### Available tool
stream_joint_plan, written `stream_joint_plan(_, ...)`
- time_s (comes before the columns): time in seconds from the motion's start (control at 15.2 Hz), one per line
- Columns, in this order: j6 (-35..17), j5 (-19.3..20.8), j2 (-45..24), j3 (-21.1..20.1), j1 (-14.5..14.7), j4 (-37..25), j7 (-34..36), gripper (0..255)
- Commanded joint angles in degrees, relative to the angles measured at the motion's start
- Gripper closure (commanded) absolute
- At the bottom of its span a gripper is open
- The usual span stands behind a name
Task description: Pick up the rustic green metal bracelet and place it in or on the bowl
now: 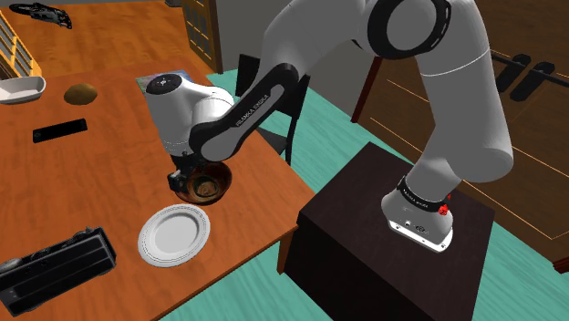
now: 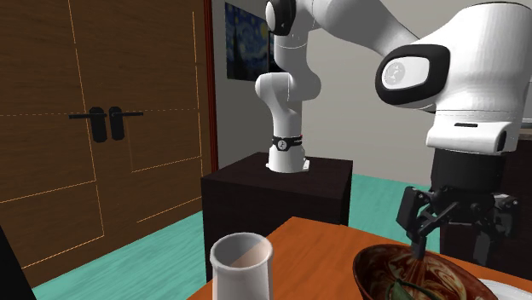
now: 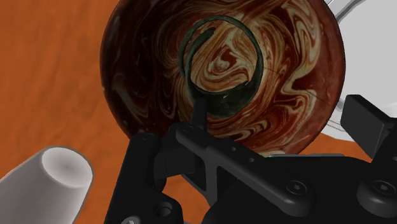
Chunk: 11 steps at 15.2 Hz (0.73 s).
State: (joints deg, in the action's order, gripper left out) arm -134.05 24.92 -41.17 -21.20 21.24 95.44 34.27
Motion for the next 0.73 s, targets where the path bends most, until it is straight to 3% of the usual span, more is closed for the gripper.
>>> stream_joint_plan(0.0,1.68,-0.88,2.23,-0.81,-0.41,0.52,-0.38,0)
stream_joint_plan(0.13,3.76,-1.92,4.52,-1.68,-0.88,0.67,-0.96,0)
stream_joint_plan(0.66,3.76,-1.93,4.53,-1.67,-0.87,0.67,-0.97,0)
